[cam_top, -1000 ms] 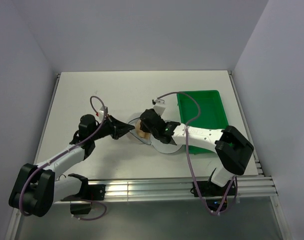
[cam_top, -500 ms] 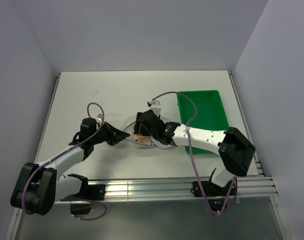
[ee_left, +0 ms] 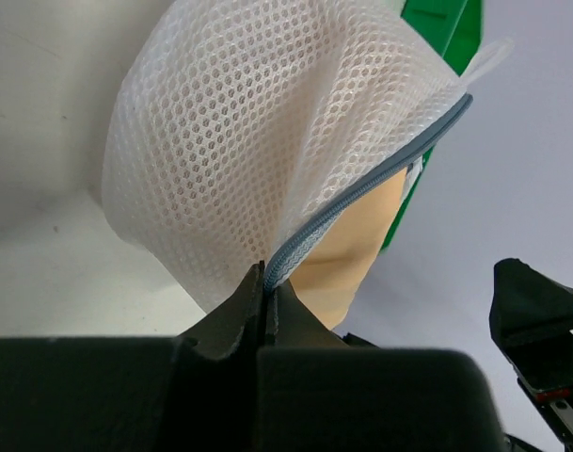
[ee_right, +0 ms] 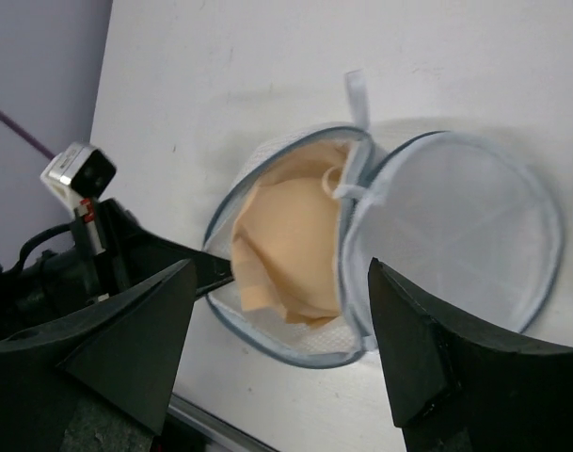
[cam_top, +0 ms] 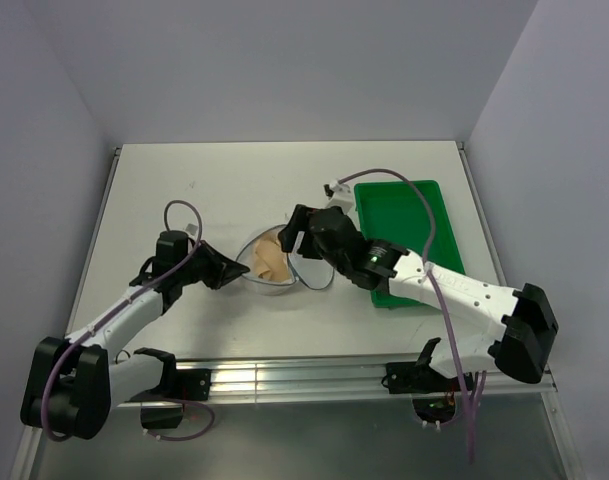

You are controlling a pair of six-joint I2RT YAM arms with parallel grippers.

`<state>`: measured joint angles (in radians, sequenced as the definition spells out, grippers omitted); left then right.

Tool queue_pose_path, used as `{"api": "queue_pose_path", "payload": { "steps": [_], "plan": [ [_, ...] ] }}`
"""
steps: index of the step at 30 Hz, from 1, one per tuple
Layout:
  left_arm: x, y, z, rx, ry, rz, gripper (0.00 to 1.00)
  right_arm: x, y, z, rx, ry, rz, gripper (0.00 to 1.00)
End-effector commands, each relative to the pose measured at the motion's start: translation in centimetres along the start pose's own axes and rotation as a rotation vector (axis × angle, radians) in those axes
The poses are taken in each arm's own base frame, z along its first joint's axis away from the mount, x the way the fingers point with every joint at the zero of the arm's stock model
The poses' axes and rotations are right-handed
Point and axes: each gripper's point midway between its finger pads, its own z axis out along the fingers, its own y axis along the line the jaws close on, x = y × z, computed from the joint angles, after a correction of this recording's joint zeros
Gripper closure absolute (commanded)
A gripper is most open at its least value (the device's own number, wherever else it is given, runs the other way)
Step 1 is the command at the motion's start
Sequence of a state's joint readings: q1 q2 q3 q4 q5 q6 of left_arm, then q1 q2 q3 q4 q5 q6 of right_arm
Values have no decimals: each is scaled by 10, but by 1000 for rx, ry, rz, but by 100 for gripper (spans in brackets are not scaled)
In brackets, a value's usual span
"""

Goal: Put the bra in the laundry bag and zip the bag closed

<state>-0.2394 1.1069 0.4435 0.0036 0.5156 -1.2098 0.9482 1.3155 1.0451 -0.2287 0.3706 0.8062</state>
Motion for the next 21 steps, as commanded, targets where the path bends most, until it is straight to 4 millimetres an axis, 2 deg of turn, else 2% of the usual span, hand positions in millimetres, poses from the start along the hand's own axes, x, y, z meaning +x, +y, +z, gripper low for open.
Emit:
{"api": "queue_pose_path", "payload": {
  "steps": [1,2,3,5,6,8,10,11,12,13,14,15,16,17,18,19,21],
  "plan": [
    [-15,0,-10,-62,-60,95,100,-4,-27,2,40,8,43,19],
    [-19,2,-11,-80,-78,105,100,3,-38,7,47,32,48,19],
    [-20,3,-13,-103,-80,109,100,0,-42,13,20,40,80,19],
    [-23,10,-15,-145,-82,140,100,6,-55,22,25,71,103,19],
    [-26,13,-18,-183,-91,148,100,-3,-63,29,28,57,130,19],
    [-32,20,-22,-229,-100,184,100,5,-66,37,-5,103,141,19],
    [-39,27,-27,-280,-118,214,100,-4,-69,46,-35,99,151,19],
    [-42,29,-27,-294,-121,220,100,2,-71,52,-42,128,146,19],
    [-47,32,-29,-315,-137,227,100,-2,-69,57,-66,115,140,19],
    [-50,37,-29,-338,-136,239,100,-10,-75,63,-66,100,143,19],
    [-52,42,-29,-358,-133,241,100,-2,-79,68,-94,132,145,19],
    [-59,44,-30,-386,-152,274,100,-13,-74,74,-145,91,144,18],
    [-63,52,-28,-427,-149,277,100,-15,-85,79,-149,81,158,18],
    [-68,54,-29,-456,-158,288,100,-7,-86,85,-188,115,165,18],
    [-72,57,-29,-480,-165,294,100,-17,-81,90,-237,78,171,18],
    [-77,63,-29,-511,-176,296,100,-15,-82,94,-259,81,190,18],
    [-84,58,-31,-522,-194,307,100,-14,-83,107,-283,79,207,19]
  ]
}}
